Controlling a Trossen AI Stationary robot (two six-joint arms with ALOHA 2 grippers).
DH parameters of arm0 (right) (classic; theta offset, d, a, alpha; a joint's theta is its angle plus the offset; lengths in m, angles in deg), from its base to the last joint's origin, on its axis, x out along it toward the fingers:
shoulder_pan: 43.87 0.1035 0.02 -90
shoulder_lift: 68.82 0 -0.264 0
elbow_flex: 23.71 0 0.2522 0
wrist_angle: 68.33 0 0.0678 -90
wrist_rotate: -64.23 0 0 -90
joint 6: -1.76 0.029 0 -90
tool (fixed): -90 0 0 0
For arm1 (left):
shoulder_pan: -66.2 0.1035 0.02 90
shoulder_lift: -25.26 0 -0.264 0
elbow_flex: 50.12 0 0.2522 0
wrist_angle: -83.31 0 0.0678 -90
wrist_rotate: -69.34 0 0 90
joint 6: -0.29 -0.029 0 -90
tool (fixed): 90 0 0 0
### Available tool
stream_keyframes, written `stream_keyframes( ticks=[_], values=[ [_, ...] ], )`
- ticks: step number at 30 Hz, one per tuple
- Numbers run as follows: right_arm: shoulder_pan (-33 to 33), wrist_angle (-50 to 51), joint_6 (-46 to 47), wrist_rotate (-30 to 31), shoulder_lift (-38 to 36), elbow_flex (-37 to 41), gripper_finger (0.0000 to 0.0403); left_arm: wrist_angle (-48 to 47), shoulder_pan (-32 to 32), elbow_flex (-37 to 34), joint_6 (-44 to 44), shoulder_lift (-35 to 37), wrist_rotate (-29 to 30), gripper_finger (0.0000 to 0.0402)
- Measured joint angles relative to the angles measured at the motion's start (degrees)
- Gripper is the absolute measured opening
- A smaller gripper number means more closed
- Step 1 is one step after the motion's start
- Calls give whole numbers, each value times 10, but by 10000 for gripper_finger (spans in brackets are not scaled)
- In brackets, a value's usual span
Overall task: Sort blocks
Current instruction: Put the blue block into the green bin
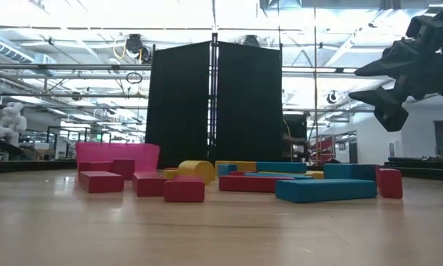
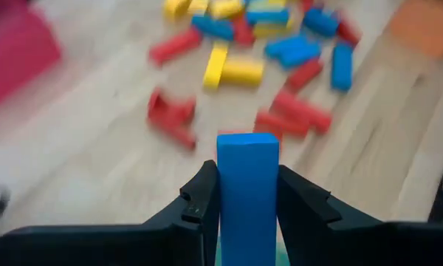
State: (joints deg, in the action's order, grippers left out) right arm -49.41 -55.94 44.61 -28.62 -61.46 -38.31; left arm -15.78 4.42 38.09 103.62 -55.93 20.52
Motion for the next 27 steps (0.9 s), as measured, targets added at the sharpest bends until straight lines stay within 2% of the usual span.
stream_keyframes(
  ticks=[7,14,18,22,27],
  values=[
    [0,0,4,0,0,0,199,-17,-85,0,129,-3,-166,105],
    [0,3,4,27,0,0,199,-13,-105,0,163,-33,-225,105],
    [0,3,4,30,0,0,199,17,-105,0,162,-67,-230,105],
    [0,3,4,30,0,0,199,44,-103,-1,148,-107,-241,105],
    [0,3,4,30,0,0,199,49,-86,-1,97,-145,-290,105]
  ],
)
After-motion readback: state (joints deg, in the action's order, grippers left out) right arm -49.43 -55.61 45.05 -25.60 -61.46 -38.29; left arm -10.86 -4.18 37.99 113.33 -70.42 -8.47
